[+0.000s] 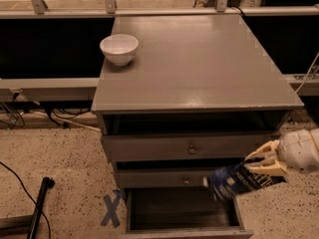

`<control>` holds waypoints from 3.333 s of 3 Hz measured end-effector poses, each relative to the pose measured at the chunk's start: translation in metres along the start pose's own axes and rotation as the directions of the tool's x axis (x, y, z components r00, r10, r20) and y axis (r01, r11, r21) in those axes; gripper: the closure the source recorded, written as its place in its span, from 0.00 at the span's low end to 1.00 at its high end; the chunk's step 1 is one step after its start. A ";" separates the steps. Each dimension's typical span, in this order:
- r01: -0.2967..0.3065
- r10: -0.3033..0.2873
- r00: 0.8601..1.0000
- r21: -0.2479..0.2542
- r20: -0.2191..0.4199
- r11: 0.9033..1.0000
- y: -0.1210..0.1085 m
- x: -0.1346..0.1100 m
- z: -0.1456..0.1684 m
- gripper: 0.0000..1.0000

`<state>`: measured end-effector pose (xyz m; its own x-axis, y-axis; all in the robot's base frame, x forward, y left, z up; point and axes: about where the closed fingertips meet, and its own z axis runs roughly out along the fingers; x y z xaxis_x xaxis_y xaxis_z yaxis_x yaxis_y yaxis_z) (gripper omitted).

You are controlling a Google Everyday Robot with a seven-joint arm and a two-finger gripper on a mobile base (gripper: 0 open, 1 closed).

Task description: Place blue chip bag into bottom drawer

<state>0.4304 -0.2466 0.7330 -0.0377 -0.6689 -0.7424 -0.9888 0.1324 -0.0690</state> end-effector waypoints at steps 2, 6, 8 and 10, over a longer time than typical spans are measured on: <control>-0.056 0.057 0.997 0.004 -0.056 0.998 -0.007 0.037 0.020 1.00; -0.112 0.108 0.914 -0.011 0.390 0.994 0.014 0.147 0.129 1.00; -0.160 0.207 0.868 -0.139 0.451 0.977 0.021 0.208 0.226 1.00; -0.237 0.299 0.847 -0.191 0.439 0.952 0.002 0.261 0.273 1.00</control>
Offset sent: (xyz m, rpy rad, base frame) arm 0.0059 -0.0090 -0.0346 -0.0397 0.0439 -0.0354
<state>0.4576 -0.2217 0.3571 -0.2643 -0.2061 -0.9421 -0.9605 0.1448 0.2378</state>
